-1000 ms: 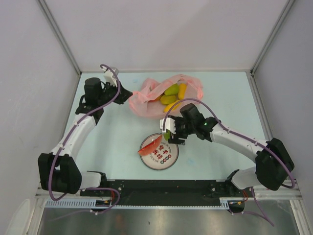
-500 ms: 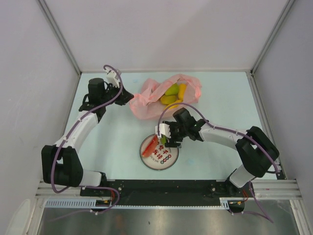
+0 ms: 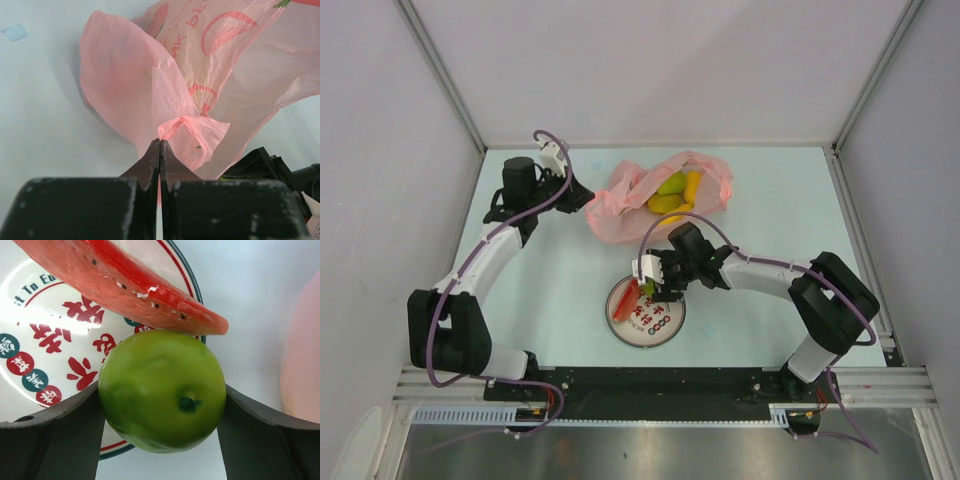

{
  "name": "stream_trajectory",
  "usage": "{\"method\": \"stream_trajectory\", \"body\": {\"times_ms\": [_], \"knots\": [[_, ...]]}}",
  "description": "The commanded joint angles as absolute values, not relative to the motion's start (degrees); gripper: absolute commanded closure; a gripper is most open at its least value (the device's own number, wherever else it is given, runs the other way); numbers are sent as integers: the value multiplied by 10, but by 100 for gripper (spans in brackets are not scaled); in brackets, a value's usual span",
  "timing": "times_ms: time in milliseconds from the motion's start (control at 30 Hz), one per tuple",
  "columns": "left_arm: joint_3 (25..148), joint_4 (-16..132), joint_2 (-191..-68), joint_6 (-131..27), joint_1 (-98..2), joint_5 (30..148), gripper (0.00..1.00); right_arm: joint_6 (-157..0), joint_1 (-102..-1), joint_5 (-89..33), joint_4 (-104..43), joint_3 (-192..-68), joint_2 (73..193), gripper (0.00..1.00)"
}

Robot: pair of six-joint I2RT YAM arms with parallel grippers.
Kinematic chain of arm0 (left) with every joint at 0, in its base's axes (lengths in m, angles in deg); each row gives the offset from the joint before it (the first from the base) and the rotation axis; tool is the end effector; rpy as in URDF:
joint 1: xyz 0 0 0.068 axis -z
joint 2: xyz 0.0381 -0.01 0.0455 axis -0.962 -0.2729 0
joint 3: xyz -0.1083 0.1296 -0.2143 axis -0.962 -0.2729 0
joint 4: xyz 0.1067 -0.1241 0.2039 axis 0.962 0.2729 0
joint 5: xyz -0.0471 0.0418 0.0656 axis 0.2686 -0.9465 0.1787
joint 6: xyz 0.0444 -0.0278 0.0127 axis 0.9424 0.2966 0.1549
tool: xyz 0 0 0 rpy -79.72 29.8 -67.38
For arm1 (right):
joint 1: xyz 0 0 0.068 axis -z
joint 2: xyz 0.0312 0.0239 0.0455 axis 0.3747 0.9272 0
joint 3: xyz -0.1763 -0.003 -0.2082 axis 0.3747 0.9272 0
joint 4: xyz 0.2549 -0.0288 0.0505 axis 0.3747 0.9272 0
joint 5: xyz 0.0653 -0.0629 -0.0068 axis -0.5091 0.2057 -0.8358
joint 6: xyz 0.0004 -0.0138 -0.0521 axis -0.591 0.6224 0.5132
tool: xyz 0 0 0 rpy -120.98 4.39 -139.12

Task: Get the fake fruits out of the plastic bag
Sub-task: Place the fake fruit on the plate.

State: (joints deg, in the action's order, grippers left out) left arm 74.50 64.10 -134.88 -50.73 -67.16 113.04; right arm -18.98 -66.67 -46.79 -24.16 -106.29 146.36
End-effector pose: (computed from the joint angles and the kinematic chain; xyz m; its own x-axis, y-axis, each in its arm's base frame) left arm 0.3180 -0.0581 0.3030 -0.5030 -0.0879 -0.8598 0.5040 0.7784 -0.3743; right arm 0.2242 0.2435 0.1761 0.3390 -0.6713 -0.6591 -0.9343 -0.1583 -0.3193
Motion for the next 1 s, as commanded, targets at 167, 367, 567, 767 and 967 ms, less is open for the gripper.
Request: {"method": "stream_trajectory", "body": {"times_ms": [167,367,567,767,967], "knots": [[762,627,-1343,-515,-668,1132,100,-204,-668,-512,-244,-1081,1486,20],[755,630,-1336,-513,-668,1131,100,-220,-679,-484,-259,-1081,1501,0],[749,622,-1333,-517,-665,1134,100,-229,-661,-469,-228,-1082,1445,0],[750,608,-1329,-518,-662,1135,100,-205,-618,-490,-89,-1109,1367,0],[751,620,-1312,-494,-661,1134,100,-301,-582,-457,-157,-1118,1292,0]]}}
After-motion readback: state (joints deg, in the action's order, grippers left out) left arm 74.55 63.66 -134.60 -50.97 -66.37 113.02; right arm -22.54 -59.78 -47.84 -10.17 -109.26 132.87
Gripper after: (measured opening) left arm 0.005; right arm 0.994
